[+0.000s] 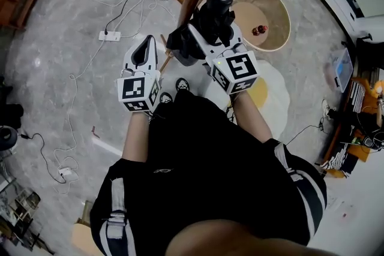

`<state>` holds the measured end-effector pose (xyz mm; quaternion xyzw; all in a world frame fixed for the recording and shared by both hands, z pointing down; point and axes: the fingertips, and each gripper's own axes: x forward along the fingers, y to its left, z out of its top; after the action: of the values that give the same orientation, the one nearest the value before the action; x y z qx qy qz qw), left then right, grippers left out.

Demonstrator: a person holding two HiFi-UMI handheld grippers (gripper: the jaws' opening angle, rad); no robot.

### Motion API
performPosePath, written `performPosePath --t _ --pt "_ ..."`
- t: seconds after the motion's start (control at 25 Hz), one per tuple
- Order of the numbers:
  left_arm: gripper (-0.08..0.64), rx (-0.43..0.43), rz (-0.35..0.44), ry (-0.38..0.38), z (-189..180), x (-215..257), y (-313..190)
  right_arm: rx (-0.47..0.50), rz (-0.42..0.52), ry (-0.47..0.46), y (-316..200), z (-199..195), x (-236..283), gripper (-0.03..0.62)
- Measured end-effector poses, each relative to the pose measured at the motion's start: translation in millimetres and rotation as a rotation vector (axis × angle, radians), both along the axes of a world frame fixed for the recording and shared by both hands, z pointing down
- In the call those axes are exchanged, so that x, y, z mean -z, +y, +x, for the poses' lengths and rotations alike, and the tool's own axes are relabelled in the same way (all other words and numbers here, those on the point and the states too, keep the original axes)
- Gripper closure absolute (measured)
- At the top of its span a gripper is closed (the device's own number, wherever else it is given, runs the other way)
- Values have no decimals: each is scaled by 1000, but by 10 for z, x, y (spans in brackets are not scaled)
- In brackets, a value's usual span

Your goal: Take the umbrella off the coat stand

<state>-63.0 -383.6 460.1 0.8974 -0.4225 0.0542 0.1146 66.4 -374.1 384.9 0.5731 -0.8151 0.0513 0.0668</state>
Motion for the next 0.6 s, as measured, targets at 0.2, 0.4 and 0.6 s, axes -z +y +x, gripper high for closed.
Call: performPosePath --t 0.2,0.4,0.6 --pt "563 -6 12 4 2 42 -4 -11 2 0 4 11 50 327" --pt "563 -13 18 6 30 57 16 -13 8 6 24 18 111 327" --pt "563 -19 22 8 47 80 38 -15 9 -12 17 23 163 327"
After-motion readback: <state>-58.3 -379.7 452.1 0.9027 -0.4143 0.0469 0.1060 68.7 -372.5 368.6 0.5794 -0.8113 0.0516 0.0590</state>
